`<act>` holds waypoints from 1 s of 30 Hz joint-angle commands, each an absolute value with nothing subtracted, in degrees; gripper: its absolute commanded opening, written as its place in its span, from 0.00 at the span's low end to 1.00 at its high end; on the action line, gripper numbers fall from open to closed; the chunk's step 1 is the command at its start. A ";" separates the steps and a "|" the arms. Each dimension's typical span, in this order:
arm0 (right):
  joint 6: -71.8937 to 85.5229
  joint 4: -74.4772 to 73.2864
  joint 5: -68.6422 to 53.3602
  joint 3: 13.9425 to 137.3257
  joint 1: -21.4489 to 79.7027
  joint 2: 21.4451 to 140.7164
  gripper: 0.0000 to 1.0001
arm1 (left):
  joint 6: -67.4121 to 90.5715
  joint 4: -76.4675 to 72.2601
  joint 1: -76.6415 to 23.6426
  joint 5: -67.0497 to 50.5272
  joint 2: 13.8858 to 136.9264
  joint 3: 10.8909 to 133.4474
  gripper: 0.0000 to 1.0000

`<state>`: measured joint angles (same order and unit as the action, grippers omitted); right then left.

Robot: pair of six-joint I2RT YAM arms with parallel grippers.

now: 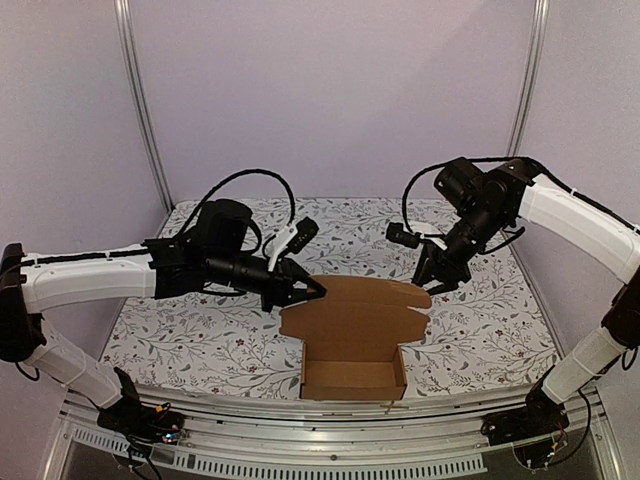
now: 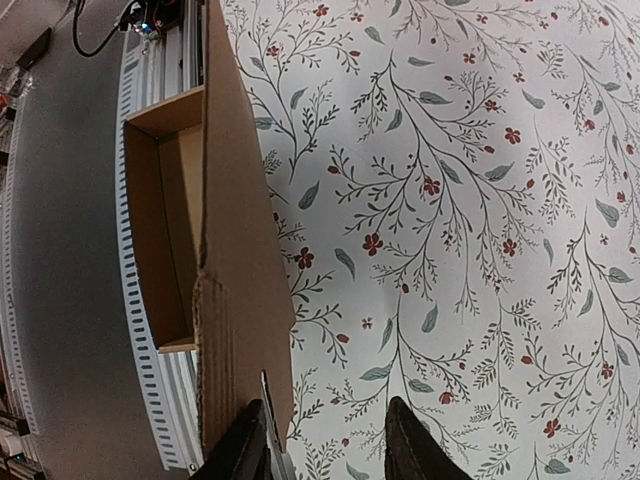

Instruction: Fold the paper box

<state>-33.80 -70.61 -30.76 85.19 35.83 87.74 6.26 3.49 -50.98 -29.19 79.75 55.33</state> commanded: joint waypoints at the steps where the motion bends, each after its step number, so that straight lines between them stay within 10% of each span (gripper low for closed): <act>1: -35.96 -75.21 -30.00 86.48 36.54 87.67 0.38 | 6.21 2.44 -51.31 -29.19 78.82 54.68 0.00; 21: -32.59 -77.18 -30.51 90.48 32.16 86.95 0.37 | 6.74 2.77 -50.89 -29.06 77.35 53.91 0.00; 30: -30.97 -78.84 -39.89 93.51 29.94 87.13 0.64 | 6.71 3.03 -50.89 -28.26 75.41 52.68 0.00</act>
